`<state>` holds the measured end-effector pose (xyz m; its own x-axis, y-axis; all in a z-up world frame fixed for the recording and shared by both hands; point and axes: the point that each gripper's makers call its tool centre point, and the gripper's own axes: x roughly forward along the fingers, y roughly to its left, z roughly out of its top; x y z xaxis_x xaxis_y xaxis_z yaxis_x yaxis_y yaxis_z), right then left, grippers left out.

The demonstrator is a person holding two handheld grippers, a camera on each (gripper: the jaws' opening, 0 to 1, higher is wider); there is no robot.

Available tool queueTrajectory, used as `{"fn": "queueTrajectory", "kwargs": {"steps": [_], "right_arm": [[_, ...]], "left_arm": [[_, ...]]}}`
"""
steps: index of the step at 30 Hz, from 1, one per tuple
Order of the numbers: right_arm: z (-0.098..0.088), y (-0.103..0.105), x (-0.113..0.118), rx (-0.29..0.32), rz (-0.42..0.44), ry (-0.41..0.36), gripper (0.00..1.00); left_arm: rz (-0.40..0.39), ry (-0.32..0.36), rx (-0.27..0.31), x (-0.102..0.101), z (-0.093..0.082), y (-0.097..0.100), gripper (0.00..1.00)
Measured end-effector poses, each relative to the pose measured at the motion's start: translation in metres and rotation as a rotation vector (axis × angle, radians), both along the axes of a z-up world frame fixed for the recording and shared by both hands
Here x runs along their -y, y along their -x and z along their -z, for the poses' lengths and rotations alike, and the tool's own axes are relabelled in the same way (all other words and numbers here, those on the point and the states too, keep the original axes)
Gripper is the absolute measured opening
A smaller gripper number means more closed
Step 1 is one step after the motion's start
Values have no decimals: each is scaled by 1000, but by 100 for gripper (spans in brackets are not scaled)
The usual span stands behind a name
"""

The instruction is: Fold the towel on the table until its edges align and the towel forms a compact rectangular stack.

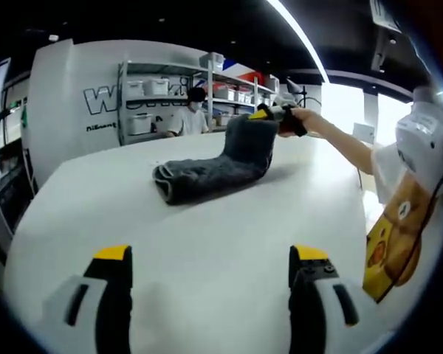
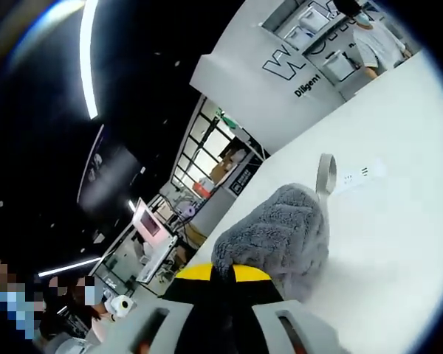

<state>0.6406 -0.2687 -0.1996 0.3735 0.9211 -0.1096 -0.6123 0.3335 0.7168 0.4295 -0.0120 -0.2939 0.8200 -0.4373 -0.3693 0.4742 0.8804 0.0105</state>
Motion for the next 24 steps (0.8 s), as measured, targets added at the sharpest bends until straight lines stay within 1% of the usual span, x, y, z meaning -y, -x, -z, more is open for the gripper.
{"fn": "queueTrajectory", "kwargs": {"steps": [2, 4, 6, 10, 14, 18, 24], "right_arm": [[-1, 1, -6, 4, -9, 4, 7], [-1, 1, -6, 4, -11, 4, 7], [-3, -3, -13, 7, -25, 10, 7], [-3, -6, -20, 2, -35, 11, 7], [-3, -3, -29, 3, -49, 16, 7], [-2, -5, -37, -1, -64, 21, 7], [-2, -3, -55, -2, -91, 41, 7]], "left_arm": [[0, 1, 0, 0, 1, 0, 92], [0, 1, -1, 0, 1, 0, 92], [-4, 1, -3, -2, 2, 1, 92], [-7, 6, 1, -3, 1, 0, 92], [-2, 6, -2, -2, 2, 0, 92], [-2, 8, -4, -2, 3, 0, 92], [-6, 11, -3, -4, 3, 0, 92]]}}
